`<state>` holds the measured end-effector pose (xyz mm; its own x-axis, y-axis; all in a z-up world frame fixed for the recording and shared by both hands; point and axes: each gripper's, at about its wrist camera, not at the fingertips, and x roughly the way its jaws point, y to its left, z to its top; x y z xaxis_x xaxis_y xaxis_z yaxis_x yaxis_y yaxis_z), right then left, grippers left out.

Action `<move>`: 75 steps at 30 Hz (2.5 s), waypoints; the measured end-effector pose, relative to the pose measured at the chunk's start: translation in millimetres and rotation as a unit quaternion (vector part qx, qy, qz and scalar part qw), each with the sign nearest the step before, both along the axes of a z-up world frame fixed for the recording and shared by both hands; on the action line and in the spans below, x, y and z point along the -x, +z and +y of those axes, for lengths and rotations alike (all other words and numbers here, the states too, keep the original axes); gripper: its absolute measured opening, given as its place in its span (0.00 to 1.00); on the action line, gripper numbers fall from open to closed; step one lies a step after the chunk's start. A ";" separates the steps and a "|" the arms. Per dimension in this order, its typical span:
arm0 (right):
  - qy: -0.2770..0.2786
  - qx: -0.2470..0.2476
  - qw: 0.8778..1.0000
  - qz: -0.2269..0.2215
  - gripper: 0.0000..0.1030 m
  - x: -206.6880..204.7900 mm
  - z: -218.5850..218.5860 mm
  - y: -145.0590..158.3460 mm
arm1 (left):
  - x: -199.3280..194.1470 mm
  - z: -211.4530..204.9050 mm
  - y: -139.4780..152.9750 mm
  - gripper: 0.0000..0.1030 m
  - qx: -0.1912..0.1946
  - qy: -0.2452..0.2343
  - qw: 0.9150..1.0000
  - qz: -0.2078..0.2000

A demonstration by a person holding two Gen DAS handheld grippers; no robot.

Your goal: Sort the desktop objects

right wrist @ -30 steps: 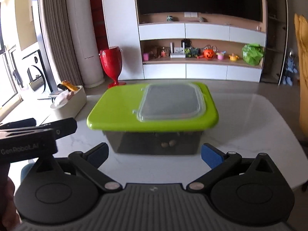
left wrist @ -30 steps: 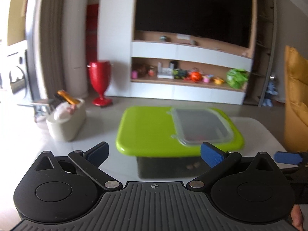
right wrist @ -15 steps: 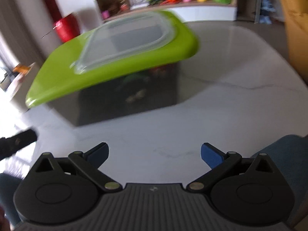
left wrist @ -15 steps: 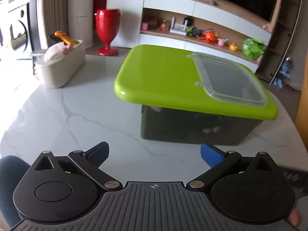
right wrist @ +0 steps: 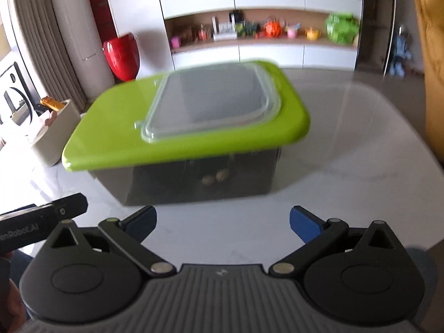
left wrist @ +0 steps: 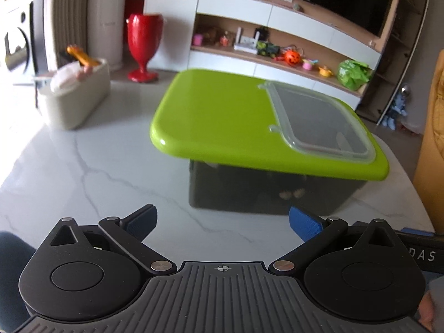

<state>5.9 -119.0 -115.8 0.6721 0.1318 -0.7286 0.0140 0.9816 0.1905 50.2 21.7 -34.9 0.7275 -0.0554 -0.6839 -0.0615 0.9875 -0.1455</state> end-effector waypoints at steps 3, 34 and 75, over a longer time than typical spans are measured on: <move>-0.009 -0.007 1.000 0.000 1.00 0.2 -4.8 -0.3 | 3.2 -5.9 2.4 1.00 -0.030 0.007 1.000 -0.006; -0.014 0.052 0.998 -0.036 1.00 22.6 21.6 17.4 | 20.2 -17.6 10.9 1.00 -0.040 -0.010 0.999 0.009; -0.013 0.067 0.997 -0.037 1.00 20.3 16.6 12.6 | 27.6 -23.3 12.8 1.00 -0.037 -0.016 0.999 -0.002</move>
